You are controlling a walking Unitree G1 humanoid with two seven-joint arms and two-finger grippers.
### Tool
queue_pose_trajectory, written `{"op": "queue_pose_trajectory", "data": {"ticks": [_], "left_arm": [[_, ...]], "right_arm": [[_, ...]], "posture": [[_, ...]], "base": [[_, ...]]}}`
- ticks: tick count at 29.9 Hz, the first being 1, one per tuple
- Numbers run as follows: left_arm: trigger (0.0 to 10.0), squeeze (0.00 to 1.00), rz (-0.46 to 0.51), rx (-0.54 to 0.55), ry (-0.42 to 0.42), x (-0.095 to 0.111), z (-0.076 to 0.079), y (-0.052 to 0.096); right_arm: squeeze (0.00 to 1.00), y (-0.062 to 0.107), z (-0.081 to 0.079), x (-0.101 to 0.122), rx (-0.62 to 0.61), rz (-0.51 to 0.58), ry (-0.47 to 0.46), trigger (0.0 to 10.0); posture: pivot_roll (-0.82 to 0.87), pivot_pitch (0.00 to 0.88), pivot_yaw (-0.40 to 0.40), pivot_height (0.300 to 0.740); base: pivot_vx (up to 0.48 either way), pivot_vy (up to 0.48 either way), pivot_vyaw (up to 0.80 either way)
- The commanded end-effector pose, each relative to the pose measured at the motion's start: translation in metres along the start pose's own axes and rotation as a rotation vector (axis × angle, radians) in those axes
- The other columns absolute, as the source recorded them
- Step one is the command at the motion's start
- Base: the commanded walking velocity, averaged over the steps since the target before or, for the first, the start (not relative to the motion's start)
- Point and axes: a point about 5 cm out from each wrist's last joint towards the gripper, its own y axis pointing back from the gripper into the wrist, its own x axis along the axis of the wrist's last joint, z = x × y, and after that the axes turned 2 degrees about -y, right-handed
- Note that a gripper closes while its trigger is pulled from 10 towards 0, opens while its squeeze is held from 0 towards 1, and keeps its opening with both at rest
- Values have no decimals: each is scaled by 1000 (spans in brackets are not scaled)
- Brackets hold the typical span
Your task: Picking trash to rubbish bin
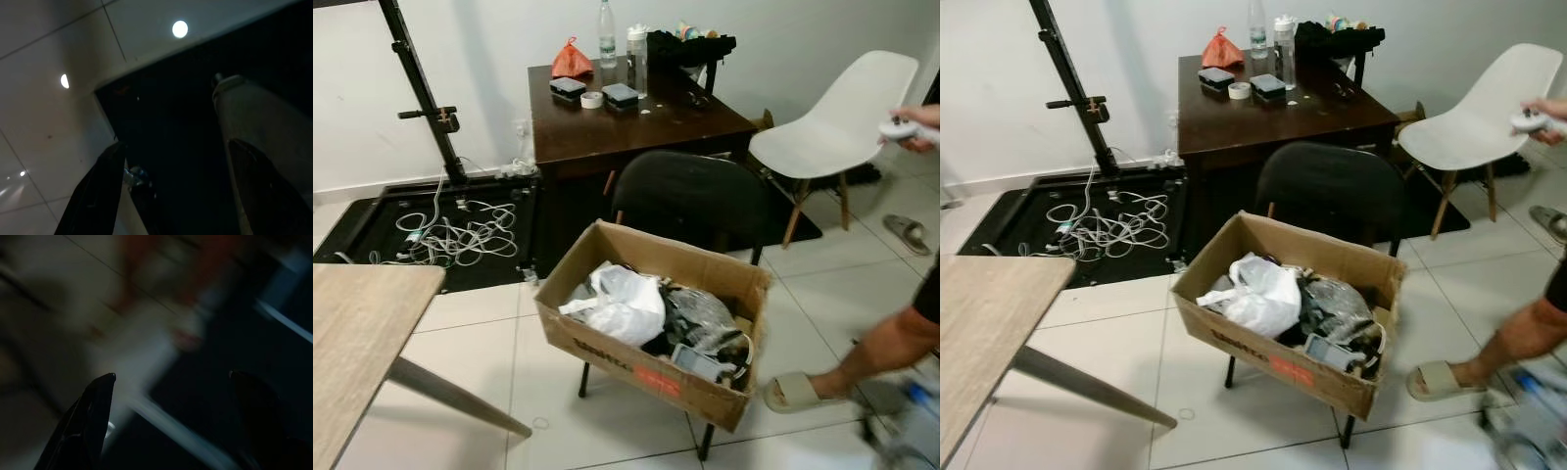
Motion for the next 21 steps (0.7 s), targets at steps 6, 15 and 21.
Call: {"op": "queue_pose_trajectory", "data": {"ticks": [6, 15, 21], "left_arm": [[10000, 0, -29, 2, -6, -7, -3, 1], [10000, 0, 139, -225, 122, 25, 19, -1], [10000, 0, 400, -727, 211, 91, 42, 12]], "right_arm": [[0, 45, 25, -103, -52, -400, 36, 10000], [0, 98, 23, -169, 38, -666, 210, 10000], [0, 103, 24, -174, 78, -699, 298, 10000]], "posture": [[-294, 138, 105, 740], [-278, 132, 102, 740], [-264, 125, 97, 740]], "base": [[0, 0, 0], [0, 0, 0], [0, 0, 0]]}}
